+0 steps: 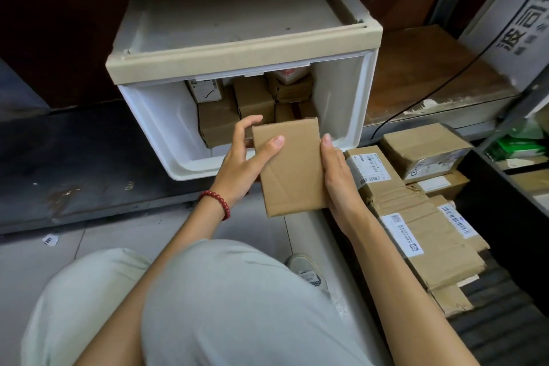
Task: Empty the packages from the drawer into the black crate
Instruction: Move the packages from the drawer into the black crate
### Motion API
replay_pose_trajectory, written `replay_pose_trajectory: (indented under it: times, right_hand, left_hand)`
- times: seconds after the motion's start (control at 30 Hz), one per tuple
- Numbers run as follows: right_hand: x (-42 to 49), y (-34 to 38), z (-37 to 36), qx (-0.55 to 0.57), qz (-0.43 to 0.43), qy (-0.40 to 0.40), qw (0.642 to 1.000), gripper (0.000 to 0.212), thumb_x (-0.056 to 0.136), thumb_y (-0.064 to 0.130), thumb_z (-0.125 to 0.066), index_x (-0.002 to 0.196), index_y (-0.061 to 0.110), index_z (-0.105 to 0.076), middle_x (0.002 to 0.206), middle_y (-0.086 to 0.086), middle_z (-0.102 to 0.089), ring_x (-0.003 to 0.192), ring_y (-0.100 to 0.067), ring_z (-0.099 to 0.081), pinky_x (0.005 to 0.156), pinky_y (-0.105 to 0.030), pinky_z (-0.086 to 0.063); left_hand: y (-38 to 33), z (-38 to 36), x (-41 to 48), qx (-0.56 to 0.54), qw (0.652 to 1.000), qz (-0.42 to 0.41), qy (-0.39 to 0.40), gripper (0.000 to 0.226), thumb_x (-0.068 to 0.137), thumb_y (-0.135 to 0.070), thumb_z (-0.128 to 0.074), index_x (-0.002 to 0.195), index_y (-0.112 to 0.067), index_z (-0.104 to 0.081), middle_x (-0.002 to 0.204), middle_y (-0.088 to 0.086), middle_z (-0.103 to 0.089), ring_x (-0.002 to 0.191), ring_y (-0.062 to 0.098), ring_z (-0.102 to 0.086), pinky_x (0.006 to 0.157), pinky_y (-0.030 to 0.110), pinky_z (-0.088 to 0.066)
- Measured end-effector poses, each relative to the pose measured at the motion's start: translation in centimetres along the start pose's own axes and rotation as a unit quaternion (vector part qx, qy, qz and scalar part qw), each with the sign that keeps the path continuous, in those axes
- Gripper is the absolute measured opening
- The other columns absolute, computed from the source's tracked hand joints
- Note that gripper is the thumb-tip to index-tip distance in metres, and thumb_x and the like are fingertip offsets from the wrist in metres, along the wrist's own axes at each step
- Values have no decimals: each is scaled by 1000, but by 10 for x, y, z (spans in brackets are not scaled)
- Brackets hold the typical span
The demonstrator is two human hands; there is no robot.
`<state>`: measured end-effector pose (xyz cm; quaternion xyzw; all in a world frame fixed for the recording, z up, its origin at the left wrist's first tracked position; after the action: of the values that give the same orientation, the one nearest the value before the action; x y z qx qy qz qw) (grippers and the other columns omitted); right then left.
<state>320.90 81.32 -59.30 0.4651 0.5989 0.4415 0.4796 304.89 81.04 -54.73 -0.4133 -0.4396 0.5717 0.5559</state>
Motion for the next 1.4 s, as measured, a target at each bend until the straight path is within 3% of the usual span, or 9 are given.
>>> replay_pose_trajectory:
  times: [0.3, 0.37, 0.53, 0.7, 0.77, 1.0, 1.13, 1.27, 1.4]
  right_hand:
    - [-8, 0, 53, 159, -52, -21, 986, 79, 70, 56, -70, 140, 34, -41, 135, 4, -56, 119, -16, -59, 104, -50, -45]
    - [-12, 7, 62, 222, -48, -18, 974, 83, 72, 51, -70, 144, 31, -37, 135, -1, -58, 119, -20, -60, 101, -48, -48]
    - [-14, 19, 115, 359, -5, -123, 925, 83, 80, 40, -73, 148, 18, -31, 140, -14, -51, 115, -22, -62, 82, -42, -59]
    - [-28, 20, 189, 386, 58, -213, 896, 76, 85, 31, -68, 147, 13, -28, 139, -13, -51, 113, -18, -62, 80, -29, -58]
    - [-34, 14, 218, 362, 65, -257, 894, 72, 87, 30, -68, 146, 10, -31, 142, -11, -49, 121, -17, -58, 89, -28, -55]
    - [-76, -26, 296, 202, 7, -408, 890, 70, 85, 39, -71, 140, 9, -39, 133, -8, -58, 114, -13, -62, 97, -30, -51]
    - [-95, -45, 319, 87, -61, -461, 881, 73, 79, 51, -72, 136, 16, -44, 129, -2, -58, 113, -14, -60, 101, -40, -50]
    - [-106, -62, 324, 7, -126, -474, 871, 68, 79, 56, -70, 132, 20, -48, 107, 10, -55, 108, -12, -56, 94, -34, -48]
    - [-100, -76, 315, -42, -156, -448, 879, 65, 82, 57, -66, 134, 21, -51, 116, 7, -57, 109, -11, -53, 94, -29, -41]
  left_hand:
    - [-71, -49, 46, 43, 993, -20, 104, 36, 91, -46, -53, 121, -35, -37, 116, -6, -52, 101, 12, -59, 82, 37, -56]
    - [-86, -67, 58, 31, 993, -7, 116, 34, 90, -51, -52, 116, -37, -37, 118, -4, -55, 104, 15, -60, 86, 42, -54]
    - [-116, -141, 78, 104, 981, -35, 158, 40, 94, -52, -45, 120, -30, -25, 109, -11, -51, 94, 4, -55, 70, 24, -46]
    - [-110, -224, 83, 48, 965, 70, 247, 45, 92, -53, -50, 119, -28, -25, 114, -2, -50, 103, 18, -58, 71, 36, -57]
    - [-103, -253, 84, 42, 958, 87, 268, 46, 92, -52, -52, 119, -25, -26, 114, 0, -50, 108, 22, -57, 83, 43, -56]
    - [-61, -330, 86, 290, 910, -3, 297, 67, 89, -66, -43, 135, -18, -39, 132, 7, -53, 113, 26, -56, 96, 41, -48]
    - [-41, -356, 80, 352, 894, -72, 267, 57, 92, -61, -41, 125, -16, -51, 120, 11, -61, 104, 31, -58, 81, 35, -44]
    - [-29, -364, 67, 428, 838, -142, 308, 46, 94, -54, -44, 132, -31, -36, 115, 6, -62, 99, 28, -59, 88, 39, -42]
    - [-14, -366, 57, 511, 779, -173, 318, 54, 93, -55, -44, 138, -33, -27, 127, 6, -59, 115, 29, -54, 98, 44, -32]
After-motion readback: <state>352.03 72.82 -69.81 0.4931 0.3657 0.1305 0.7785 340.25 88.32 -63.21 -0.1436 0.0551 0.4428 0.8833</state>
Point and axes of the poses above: each hand's wrist, its own x-axis towards the middle knuckle, its own z-axis out of the back of the hand, y = z × x, the point moved 9 cm from there along x, towards the middle knuckle
